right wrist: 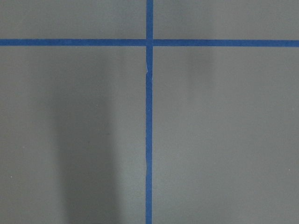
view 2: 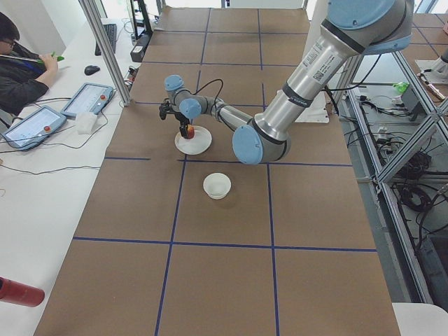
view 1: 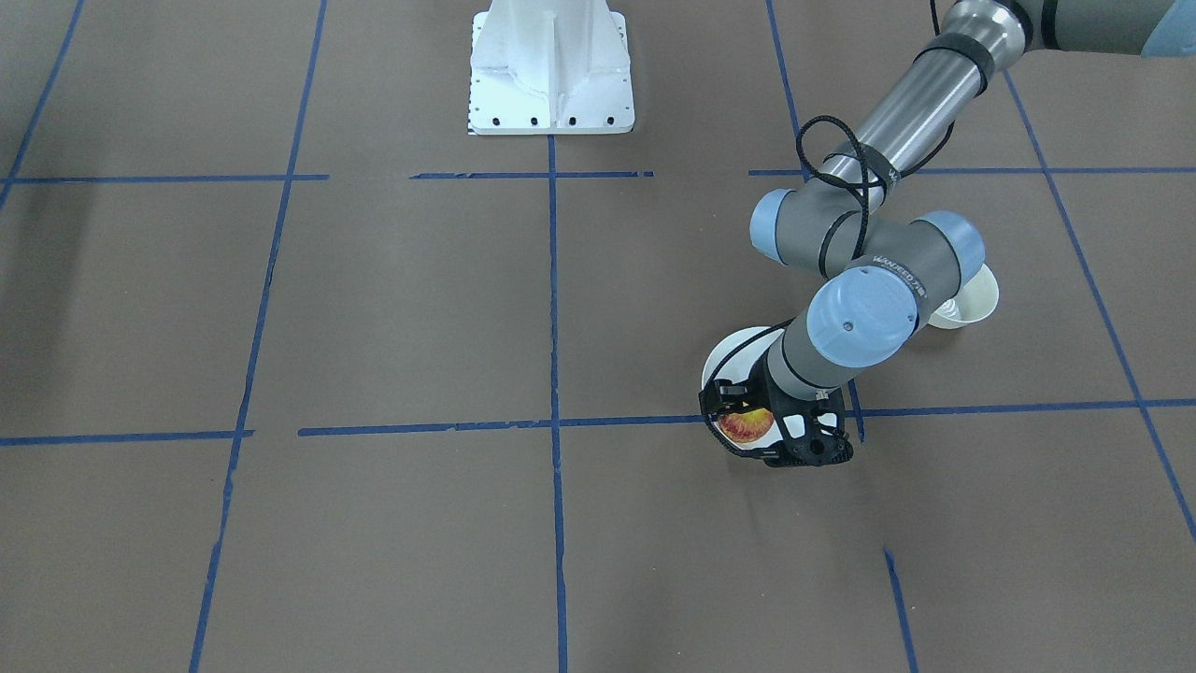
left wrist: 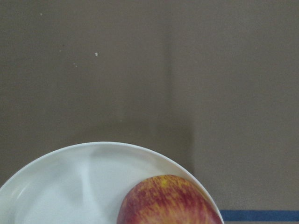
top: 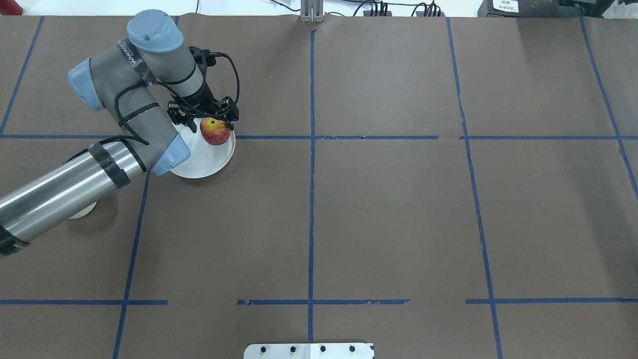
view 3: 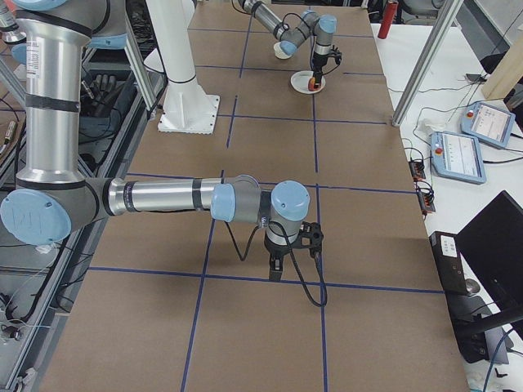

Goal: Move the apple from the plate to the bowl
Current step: 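Close the left gripper around the red-yellow apple and lift it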

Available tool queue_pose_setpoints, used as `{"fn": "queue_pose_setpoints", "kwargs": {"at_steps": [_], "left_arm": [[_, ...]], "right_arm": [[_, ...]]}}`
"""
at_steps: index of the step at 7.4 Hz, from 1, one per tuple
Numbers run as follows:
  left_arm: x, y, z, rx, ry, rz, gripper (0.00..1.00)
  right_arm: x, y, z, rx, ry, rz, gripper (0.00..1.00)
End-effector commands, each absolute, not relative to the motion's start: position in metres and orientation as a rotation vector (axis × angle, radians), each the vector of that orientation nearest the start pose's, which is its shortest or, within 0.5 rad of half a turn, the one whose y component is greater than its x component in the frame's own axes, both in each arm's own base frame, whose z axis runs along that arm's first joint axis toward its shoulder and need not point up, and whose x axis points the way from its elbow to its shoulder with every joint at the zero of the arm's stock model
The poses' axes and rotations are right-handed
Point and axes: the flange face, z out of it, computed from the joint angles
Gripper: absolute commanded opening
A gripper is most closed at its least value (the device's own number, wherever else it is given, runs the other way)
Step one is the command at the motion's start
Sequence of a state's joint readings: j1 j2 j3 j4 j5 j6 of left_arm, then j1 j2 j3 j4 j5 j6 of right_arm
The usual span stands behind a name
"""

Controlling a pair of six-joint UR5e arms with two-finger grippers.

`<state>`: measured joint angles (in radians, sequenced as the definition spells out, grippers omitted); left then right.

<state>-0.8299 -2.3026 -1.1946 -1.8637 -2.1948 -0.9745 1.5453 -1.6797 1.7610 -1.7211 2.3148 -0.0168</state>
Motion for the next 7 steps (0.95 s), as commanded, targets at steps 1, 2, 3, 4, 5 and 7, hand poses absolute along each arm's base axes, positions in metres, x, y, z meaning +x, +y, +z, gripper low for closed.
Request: {"fn": "queue_pose_setpoints", "kwargs": {"at_steps": [1,2,3,4,5,7], "left_arm": [[0.473,-0.625,0.347,-0.044,0.868,-0.011,0.77],[0.473,-0.624,0.347,-0.043,0.868,-0.008,0.37],[0.472,-0.623,0.349,-0.043,0.866,-0.005,0.16],[0.447,-0.627,0.334,-0.016,0.881,-0.02,0.05],[0.409,-0.615,0.331,-0.009,0.876,-0.034,0.04],[0.338,-0.577,0.307,0.019,0.833,0.023,0.04]], "right_arm": [[0.054,-0.441,0.633,-0.069,-0.743,-0.015,1.0],[0.054,-0.441,0.633,-0.069,-0.743,-0.015,1.0],[0.054,-0.441,0.633,-0.069,-0.743,-0.015,1.0],[0.054,-0.441,0.633,-0.069,-0.743,-0.015,1.0],[0.054,-0.441,0.634,-0.071,-0.743,-0.013,1.0],[0.054,-0.441,0.633,-0.069,-0.743,-0.015,1.0]]}}
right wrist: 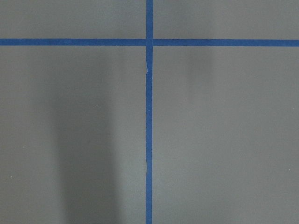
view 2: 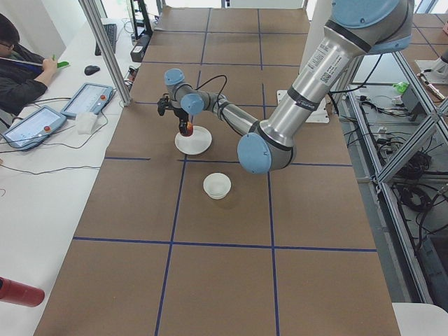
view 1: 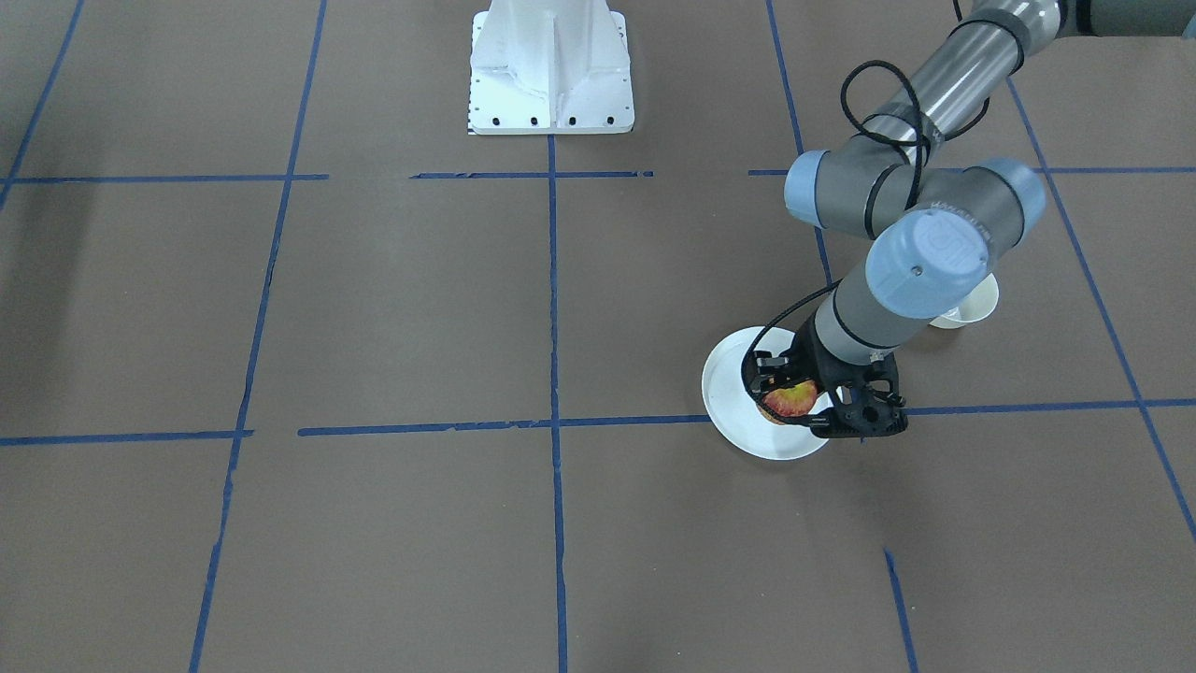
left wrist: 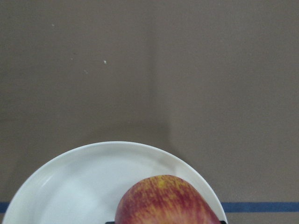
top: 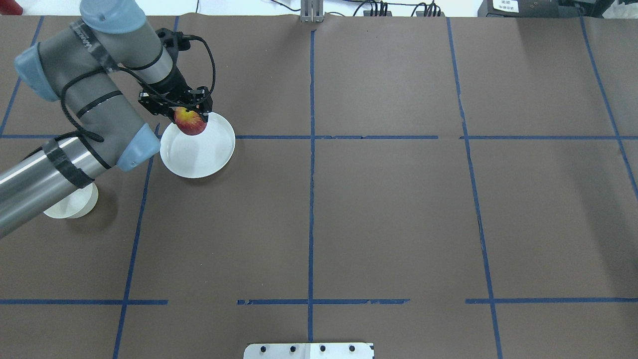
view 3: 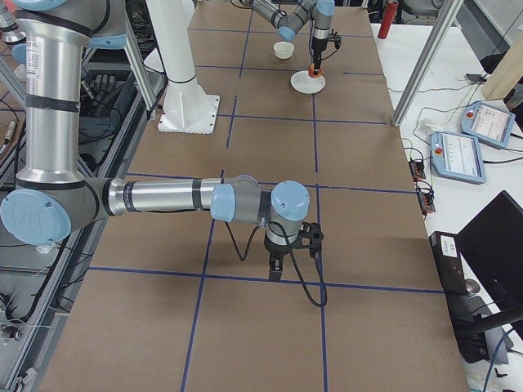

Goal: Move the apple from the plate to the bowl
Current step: 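Carry the apple with the left gripper over the small white bowl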

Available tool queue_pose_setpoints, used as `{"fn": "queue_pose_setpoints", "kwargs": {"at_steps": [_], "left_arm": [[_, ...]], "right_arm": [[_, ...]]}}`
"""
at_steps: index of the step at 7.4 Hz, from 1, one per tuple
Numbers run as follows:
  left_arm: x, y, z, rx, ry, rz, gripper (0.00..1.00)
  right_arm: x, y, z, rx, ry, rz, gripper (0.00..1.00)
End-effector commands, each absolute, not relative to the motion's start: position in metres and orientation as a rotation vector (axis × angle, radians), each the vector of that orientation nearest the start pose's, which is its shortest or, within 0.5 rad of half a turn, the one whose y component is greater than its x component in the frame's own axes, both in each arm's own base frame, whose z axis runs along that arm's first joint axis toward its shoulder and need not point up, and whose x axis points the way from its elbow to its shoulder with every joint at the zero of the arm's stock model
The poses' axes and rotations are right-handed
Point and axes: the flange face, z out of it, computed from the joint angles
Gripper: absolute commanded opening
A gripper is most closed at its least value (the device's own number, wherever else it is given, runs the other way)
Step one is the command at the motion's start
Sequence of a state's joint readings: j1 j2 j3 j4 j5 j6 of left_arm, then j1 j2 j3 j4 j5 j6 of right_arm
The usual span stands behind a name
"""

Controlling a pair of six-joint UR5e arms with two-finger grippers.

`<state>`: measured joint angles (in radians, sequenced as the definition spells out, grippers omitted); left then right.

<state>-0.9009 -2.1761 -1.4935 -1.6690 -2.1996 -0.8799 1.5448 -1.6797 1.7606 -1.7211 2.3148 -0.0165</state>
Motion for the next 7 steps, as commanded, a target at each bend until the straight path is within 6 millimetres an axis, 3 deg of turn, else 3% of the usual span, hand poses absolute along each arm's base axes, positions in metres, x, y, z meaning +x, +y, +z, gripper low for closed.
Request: {"fn": "queue_pose_setpoints", "kwargs": {"at_steps": [1,2,4,5,7], "left_arm": [[0.299,-0.539,0.304,0.058,0.836,0.066,0.04],[0.264,-0.491,0.334,0.056,0.83,0.073,0.04],[0.231,-0.45,0.421,0.081,0.8,0.054,0.04],[0.219,-0.433,0.453,0.101,0.817,0.059,0.04],[0.224,-0.438,0.494,0.083,0.805,0.058,0.04]], "right_arm": [[0.054,-0.441,0.633,-0.069,-0.743,-0.015,1.0],[0.054,-0.441,0.633,-0.069,-0.743,-0.015,1.0],[0.054,-0.441,0.634,-0.071,-0.743,-0.015,1.0],[0.054,-0.44,0.634,-0.072,-0.743,-0.014,1.0],[0.054,-0.441,0.634,-0.071,-0.743,-0.013,1.0]]}}
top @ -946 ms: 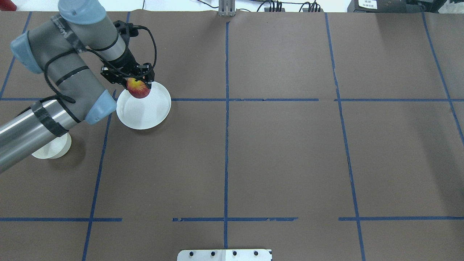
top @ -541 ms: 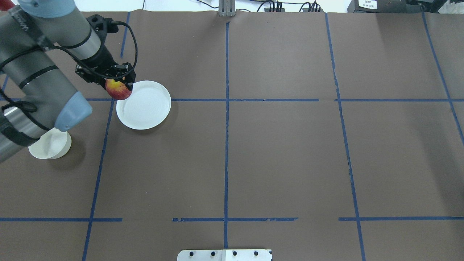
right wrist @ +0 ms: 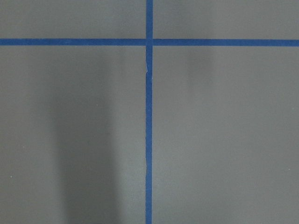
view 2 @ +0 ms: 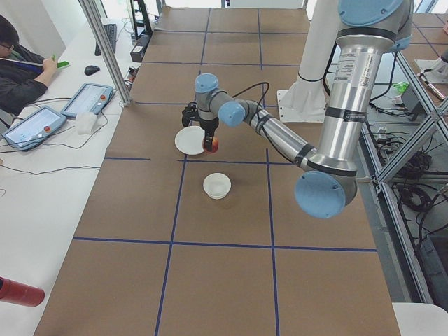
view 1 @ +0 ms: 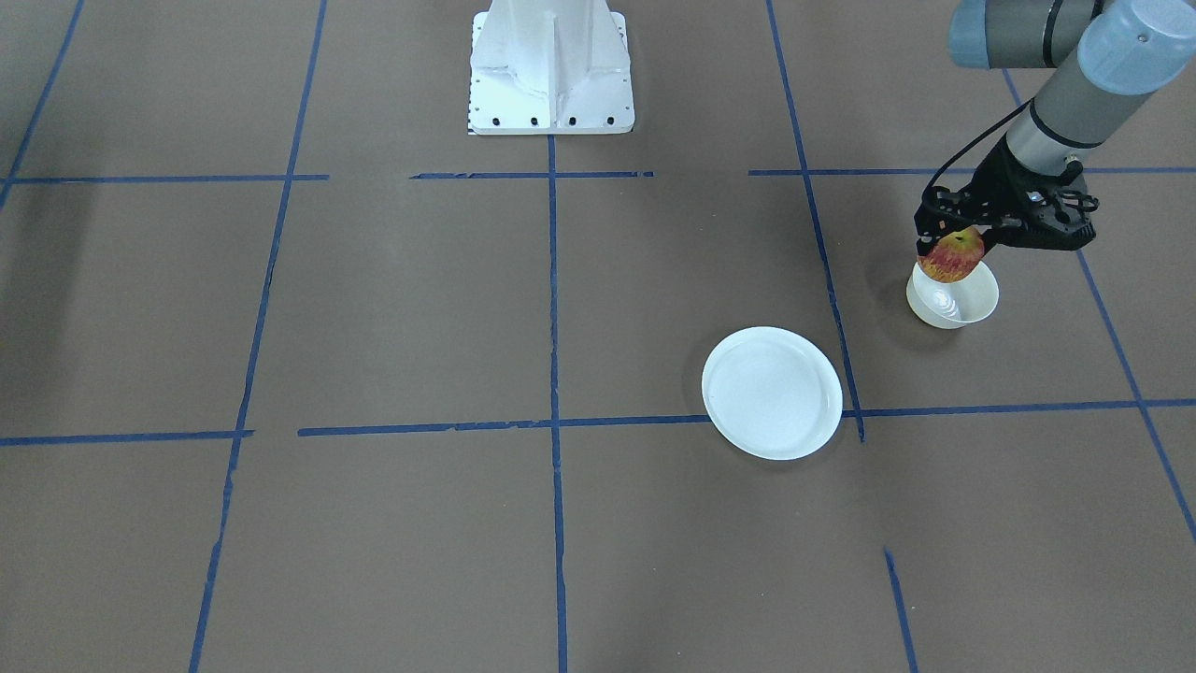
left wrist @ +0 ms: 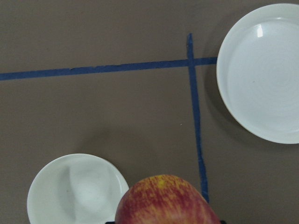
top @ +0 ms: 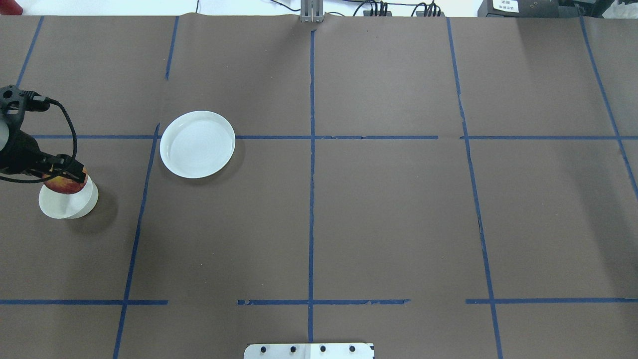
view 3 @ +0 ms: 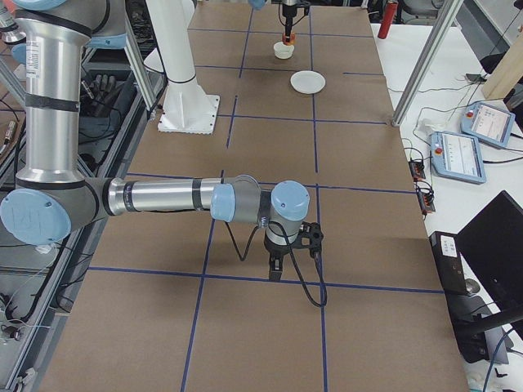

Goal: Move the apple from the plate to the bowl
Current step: 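Carry the apple with the left gripper over the small white bowl, then lower the apple into the white bowl with the left gripper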

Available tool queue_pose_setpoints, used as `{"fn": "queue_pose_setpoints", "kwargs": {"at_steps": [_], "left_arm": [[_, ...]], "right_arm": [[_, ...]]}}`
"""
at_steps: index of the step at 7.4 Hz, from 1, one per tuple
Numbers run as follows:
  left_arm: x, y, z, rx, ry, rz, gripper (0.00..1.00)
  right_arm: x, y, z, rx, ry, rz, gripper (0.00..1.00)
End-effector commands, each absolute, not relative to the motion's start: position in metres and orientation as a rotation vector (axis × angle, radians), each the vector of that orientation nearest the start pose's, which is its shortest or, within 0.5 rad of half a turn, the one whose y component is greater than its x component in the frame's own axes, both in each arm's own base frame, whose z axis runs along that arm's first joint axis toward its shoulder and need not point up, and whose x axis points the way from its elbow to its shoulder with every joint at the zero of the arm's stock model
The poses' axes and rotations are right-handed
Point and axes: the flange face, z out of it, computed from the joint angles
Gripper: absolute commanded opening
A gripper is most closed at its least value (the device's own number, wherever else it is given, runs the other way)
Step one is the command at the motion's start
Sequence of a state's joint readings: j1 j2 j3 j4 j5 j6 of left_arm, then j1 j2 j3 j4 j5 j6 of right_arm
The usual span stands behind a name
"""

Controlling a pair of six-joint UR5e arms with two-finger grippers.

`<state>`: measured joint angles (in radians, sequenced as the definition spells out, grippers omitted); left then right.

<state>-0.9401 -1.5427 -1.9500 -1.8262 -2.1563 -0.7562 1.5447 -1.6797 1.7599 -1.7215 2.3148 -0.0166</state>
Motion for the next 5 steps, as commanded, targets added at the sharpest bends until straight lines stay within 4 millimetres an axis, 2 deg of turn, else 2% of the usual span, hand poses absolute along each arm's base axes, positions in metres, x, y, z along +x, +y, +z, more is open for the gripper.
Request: {"fn": "queue_pose_setpoints", "kwargs": {"at_steps": [1,3,5], "left_arm": [[0.227,-0.442,0.513,0.089,0.813,0.059,0.04],[0.23,-0.446,0.529,0.08,0.806,0.061,0.04],[0.23,-0.446,0.529,0.078,0.809,0.064,0.18]], "right_arm": [[0.054,-0.441,0.634,-0.071,-0.743,-0.015,1.0],[0.054,-0.441,0.634,-0.071,-0.743,-0.015,1.0],[0.054,-0.441,0.633,-0.07,-0.743,-0.014,1.0]]}}
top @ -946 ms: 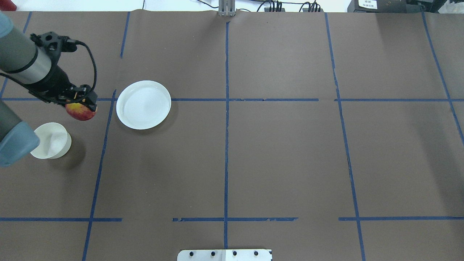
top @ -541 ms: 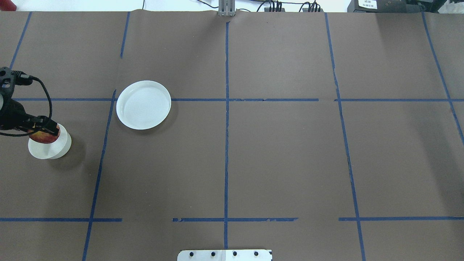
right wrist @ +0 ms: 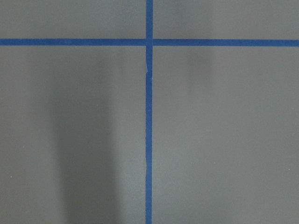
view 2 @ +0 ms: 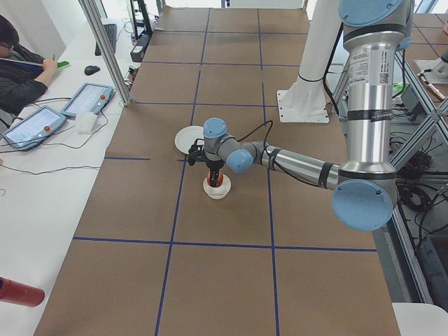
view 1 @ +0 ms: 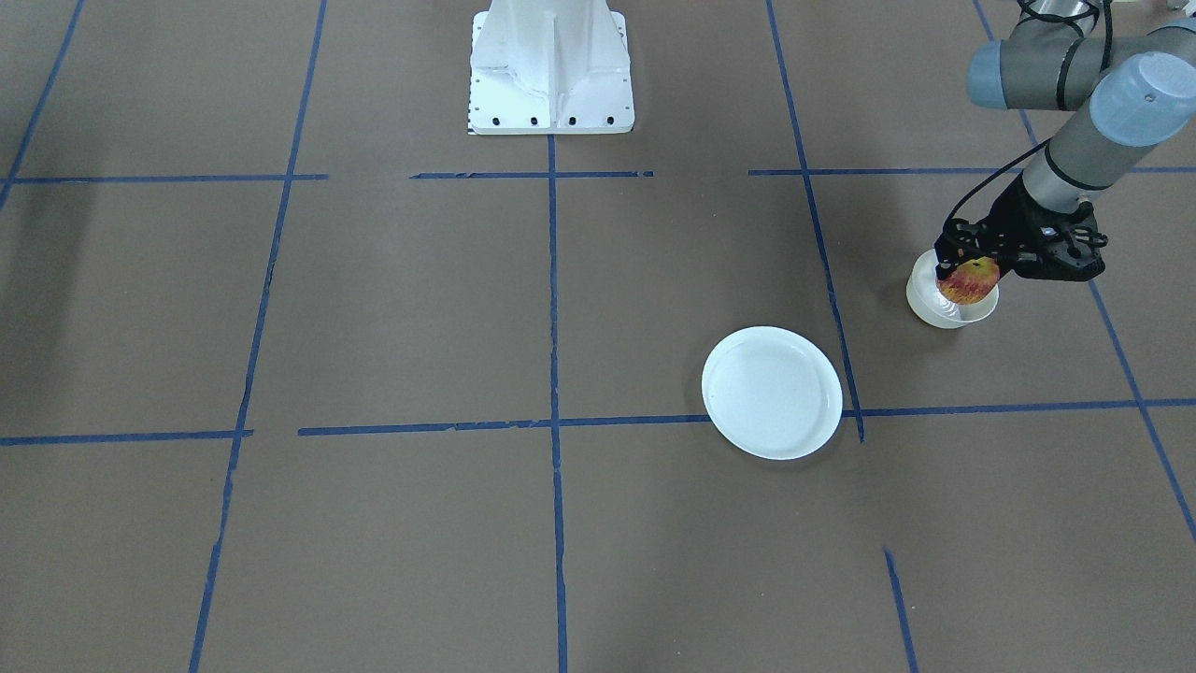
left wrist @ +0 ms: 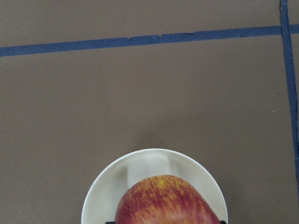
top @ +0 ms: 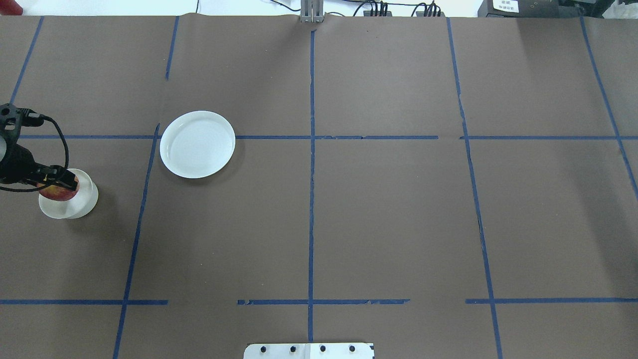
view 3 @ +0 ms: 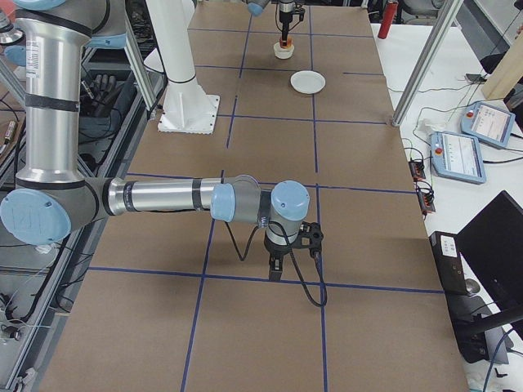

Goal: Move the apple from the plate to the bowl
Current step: 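Lower the apple into the white bowl with the left gripper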

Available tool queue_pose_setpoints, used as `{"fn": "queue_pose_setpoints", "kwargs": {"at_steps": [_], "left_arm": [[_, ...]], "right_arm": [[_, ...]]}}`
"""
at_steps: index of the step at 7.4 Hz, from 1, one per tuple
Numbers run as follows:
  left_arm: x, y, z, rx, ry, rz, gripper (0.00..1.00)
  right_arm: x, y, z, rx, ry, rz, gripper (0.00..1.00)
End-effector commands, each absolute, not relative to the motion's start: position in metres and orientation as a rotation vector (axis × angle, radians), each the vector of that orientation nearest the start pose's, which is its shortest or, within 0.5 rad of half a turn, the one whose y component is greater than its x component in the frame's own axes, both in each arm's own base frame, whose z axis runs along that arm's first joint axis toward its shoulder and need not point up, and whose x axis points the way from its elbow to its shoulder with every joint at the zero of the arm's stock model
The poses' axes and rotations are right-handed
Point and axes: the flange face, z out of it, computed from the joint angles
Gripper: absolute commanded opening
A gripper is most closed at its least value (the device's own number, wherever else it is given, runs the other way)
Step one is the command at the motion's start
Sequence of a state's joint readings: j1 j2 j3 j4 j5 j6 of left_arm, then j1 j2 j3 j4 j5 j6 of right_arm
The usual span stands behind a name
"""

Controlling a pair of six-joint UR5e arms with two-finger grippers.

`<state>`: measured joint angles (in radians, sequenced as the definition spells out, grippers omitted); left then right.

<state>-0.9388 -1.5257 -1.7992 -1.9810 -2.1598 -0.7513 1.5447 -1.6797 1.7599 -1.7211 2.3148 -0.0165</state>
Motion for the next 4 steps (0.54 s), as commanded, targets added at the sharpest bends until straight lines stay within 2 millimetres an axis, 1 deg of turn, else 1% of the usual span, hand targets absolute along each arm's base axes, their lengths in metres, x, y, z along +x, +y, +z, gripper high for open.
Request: {"fn": "queue_pose_setpoints", "kwargs": {"at_steps": [1,2,3,4], "left_arm": [[0.2299,-0.4456,0.5315,0.075,0.806,0.064,0.22],[0.2296,-0.445,0.5314,0.074,0.807,0.065,0.36],[0.2289,-0.4439,0.5314,0.074,0.807,0.065,0.99],[0.2289,-0.444,0.5322,0.072,0.806,0.064,1.0]], "right_arm": [[0.0544,-0.4406,0.6339,-0.071,-0.743,-0.015,1.0],[0.0544,-0.4406,0.6339,-0.071,-0.743,-0.015,1.0],[0.0544,-0.4406,0.6339,-0.071,-0.743,-0.015,1.0],[0.0544,-0.4406,0.6339,-0.071,-0.743,-0.015,1.0]]}}
